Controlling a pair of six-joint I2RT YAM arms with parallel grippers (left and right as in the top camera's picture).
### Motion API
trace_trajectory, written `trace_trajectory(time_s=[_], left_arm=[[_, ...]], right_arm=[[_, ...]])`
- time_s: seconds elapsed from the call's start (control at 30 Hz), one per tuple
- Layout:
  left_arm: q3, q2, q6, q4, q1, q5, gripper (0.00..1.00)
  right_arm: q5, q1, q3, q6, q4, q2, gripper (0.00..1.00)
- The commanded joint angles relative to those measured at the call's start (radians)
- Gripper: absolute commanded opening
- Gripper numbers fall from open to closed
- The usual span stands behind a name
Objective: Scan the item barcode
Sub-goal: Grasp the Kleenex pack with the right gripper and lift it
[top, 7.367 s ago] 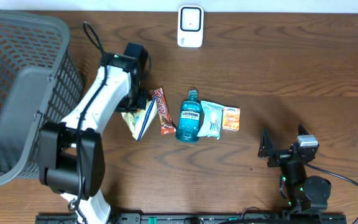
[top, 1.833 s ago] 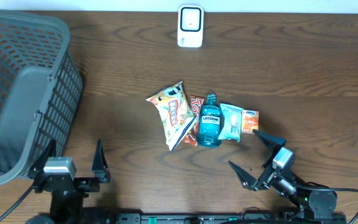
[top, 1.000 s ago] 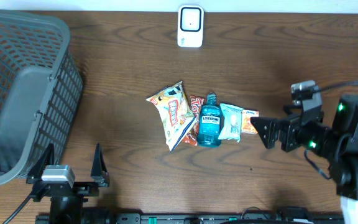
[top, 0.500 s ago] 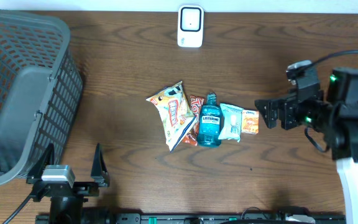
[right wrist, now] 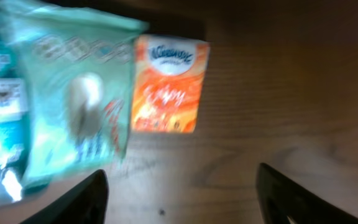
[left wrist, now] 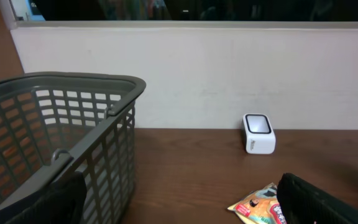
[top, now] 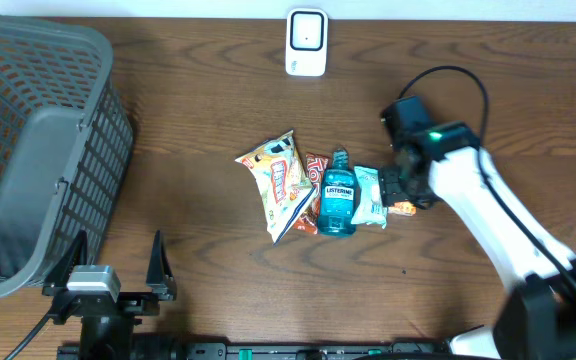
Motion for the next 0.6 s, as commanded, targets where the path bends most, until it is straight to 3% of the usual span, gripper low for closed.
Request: trace_trajectory(time_s=[0.0, 0.07, 0.4, 0.57], left_arm=[[0.000, -0.007, 0.008, 0.004, 0.001, 0.009, 0.98], [0.000, -0.007, 0.008, 0.004, -0.008, 0.009, 0.98], [0.000, -0.007, 0.008, 0.004, -0.040, 0.009, 0.98], [0.000, -0.007, 0.008, 0.004, -0.040, 0.009, 0.98]], right_arm=[[0.091, 0.015, 0.010, 0.156, 0.030, 0.082, 0.63], [0.085, 0.023, 0.010, 0.156, 0.053, 0.129, 0.58], [0.086, 0.046, 0.010, 0.156, 0.158, 0.232, 0.57], [0.102, 0.047, 0.010, 0.156, 0.196, 0.260, 0.50]])
